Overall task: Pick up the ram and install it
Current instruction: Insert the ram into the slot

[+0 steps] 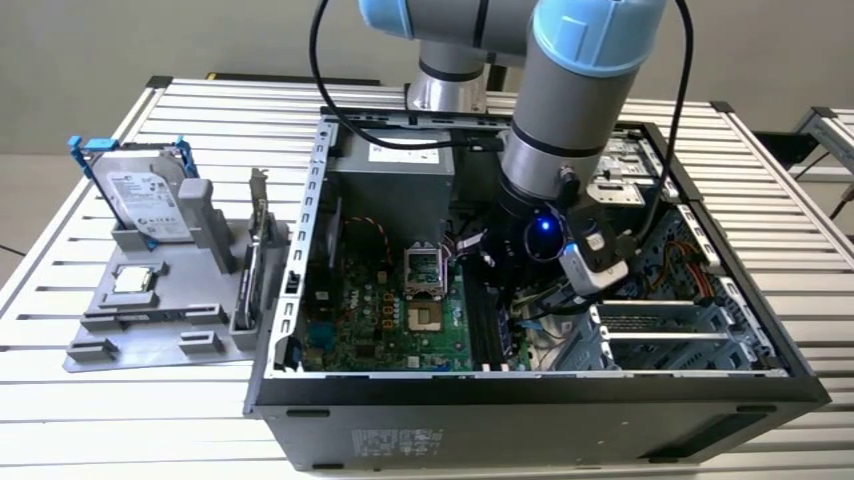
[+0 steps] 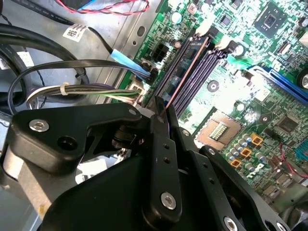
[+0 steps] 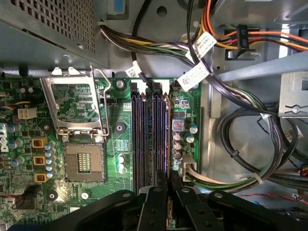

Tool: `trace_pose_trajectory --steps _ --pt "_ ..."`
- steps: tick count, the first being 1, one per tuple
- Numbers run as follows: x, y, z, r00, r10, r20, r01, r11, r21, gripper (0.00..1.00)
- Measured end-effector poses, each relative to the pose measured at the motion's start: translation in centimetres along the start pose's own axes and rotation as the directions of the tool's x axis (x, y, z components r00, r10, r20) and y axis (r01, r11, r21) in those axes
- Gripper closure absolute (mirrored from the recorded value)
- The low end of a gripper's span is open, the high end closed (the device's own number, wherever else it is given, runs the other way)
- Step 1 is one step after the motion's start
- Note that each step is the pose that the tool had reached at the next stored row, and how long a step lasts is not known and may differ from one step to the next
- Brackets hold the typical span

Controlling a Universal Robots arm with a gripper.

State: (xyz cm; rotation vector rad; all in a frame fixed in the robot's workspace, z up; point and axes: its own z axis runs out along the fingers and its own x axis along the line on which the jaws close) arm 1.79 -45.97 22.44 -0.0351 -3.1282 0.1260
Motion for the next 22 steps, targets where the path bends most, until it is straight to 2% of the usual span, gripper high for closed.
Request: trace_pose_trajectory --steps 2,18,22 --pt "0.01 0.08 -0.05 1.0000 0.000 -0.0001 0.000 1.0000 0.0027 1.00" --pt "0.00 0.12 0.27 1.0000 0.000 0.0001 0.000 1.0000 0.0023 1.00" --pt "-0.03 -0.05 0.28 1.0000 0.000 -0.0002 0.000 1.0000 0.0023 1.00"
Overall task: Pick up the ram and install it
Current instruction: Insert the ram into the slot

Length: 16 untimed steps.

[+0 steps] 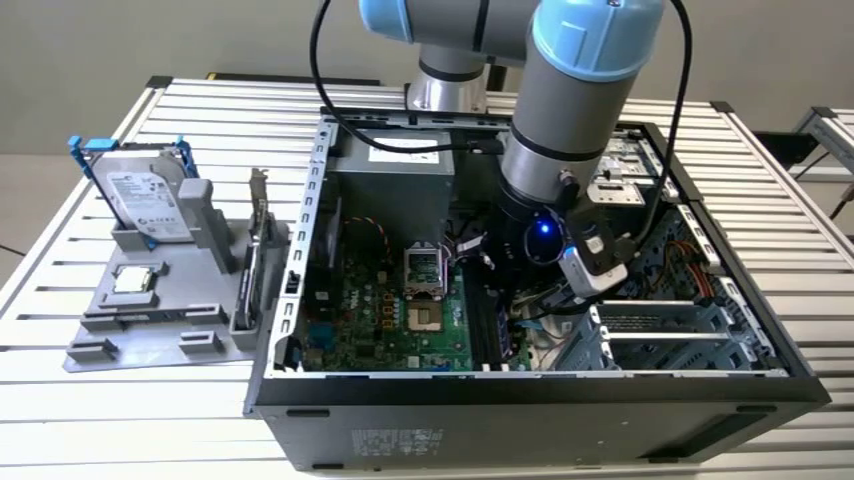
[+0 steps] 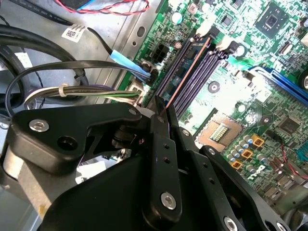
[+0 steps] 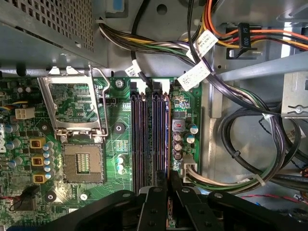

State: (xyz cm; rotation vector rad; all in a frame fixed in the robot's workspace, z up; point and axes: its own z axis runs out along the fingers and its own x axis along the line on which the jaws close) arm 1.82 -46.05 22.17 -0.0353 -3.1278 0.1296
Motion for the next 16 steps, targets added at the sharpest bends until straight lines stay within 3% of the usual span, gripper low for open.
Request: trace_pose_trajectory --steps 16 --pt "-0.01 -0.05 0.19 1.0000 0.000 0.0000 0.000 1.0000 -0.0001 1.00"
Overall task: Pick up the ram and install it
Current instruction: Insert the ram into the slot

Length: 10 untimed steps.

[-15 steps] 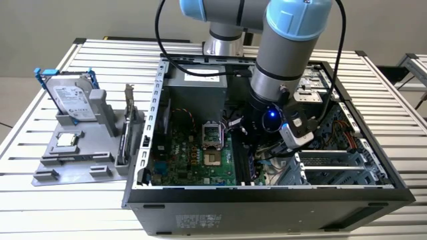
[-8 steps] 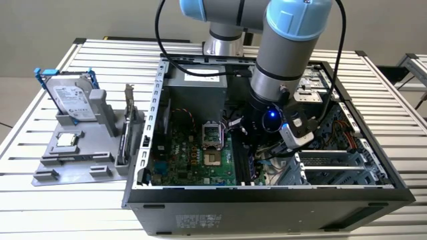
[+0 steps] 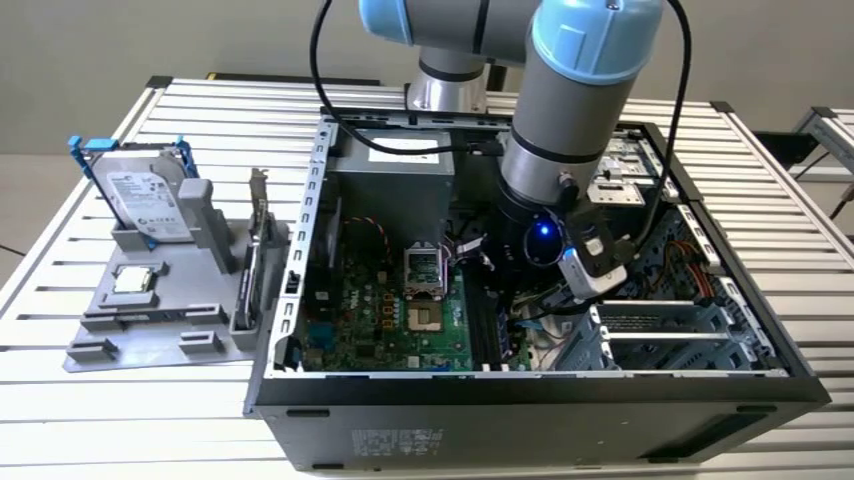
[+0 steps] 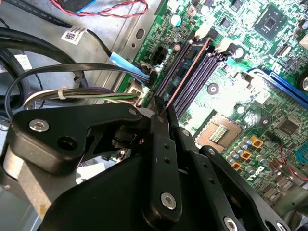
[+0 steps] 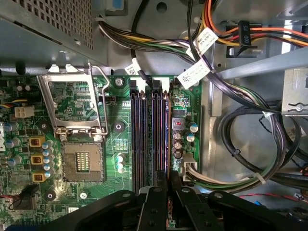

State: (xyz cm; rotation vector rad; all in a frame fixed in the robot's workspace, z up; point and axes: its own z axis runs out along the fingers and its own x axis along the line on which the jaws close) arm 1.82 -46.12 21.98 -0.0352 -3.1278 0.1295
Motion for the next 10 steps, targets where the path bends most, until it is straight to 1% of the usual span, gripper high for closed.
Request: trace_pose_trajectory --steps 4,7,10 --pt "0.00 0.01 0.05 1.0000 0.000 0.0001 0.000 1.0000 0.0014 1.00" --pt "0.00 0.00 0.06 1.0000 0.000 0.0001 0.000 1.0000 0.0058 1.00" --pt "0.01 0.00 0.06 1.0000 0.000 0.0009 0.000 1.0000 0.0058 1.00"
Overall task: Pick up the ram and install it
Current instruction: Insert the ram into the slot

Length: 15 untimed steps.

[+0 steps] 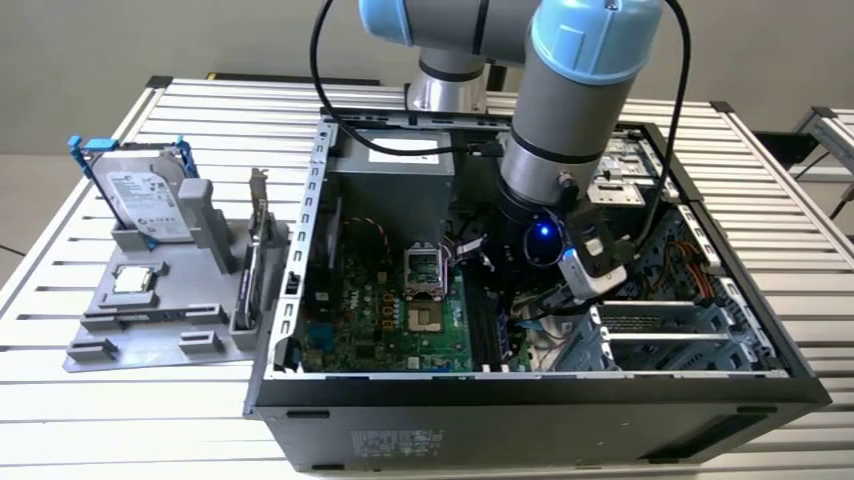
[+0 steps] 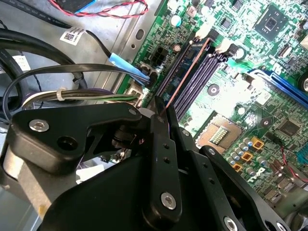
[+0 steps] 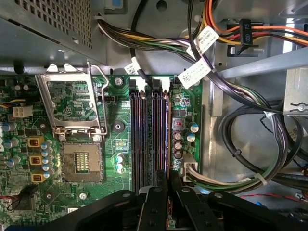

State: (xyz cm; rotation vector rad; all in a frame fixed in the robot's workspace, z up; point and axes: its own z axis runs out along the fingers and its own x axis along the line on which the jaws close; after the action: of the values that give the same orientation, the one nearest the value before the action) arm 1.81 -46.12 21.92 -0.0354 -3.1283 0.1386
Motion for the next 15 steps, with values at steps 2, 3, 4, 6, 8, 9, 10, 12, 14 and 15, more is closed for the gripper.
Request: trace_pose_trajectory --steps 2,3,4,6,8,9,10,12,14,15 --pt "0.00 0.03 0.01 1.0000 0.000 0.0029 0.000 0.9999 0.0112 1.00" --pt "0.00 0.05 0.01 1.0000 0.001 0.0039 -0.001 0.9998 0.0188 1.00" --pt "0.00 0.05 0.01 1.0000 0.001 0.0047 -0.001 0.9997 0.0252 1.00" --pt "0.01 0.08 0.01 1.0000 0.001 0.0059 -0.001 0.9994 0.0335 1.00" --pt "0.02 0.11 0.05 1.0000 0.001 0.0067 -0.001 0.9993 0.0376 1.00" --pt "0.04 0.11 0.08 1.0000 0.001 0.0073 -0.001 0.9993 0.0384 1.00" --pt "0.05 0.11 0.12 1.0000 0.001 0.0082 -0.001 0.9992 0.0389 1.00" --pt "0.06 0.12 0.27 1.0000 0.001 0.0093 -0.001 0.9992 0.0390 1.00" --pt "0.07 0.14 0.42 1.0000 0.001 0.0097 -0.001 0.9992 0.0390 1.00" --pt "0.10 0.14 0.46 1.0000 0.001 0.0099 -0.001 0.9992 0.0390 1.00"
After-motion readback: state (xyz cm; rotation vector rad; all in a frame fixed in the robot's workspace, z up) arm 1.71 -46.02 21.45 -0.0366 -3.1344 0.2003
